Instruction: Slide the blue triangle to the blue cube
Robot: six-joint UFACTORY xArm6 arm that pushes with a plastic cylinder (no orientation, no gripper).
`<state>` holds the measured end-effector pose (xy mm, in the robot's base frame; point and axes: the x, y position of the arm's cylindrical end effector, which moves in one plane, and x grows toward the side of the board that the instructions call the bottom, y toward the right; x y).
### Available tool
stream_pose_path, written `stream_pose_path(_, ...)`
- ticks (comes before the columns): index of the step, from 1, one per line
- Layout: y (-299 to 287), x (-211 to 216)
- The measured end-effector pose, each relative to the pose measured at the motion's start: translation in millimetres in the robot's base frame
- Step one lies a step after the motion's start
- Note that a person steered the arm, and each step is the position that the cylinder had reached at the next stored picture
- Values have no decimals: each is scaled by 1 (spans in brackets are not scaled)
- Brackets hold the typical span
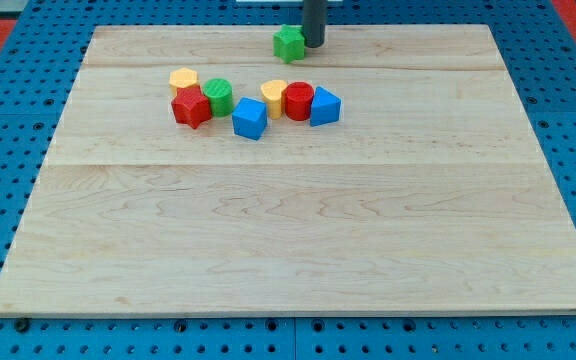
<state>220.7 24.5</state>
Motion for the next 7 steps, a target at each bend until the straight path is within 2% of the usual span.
stream_pose_path(2, 22, 42)
stream_pose_path(3, 3, 74)
stream_pose_path(4, 1, 133)
stream_pose_path(5, -17, 175)
stream_pose_path(7, -17, 174)
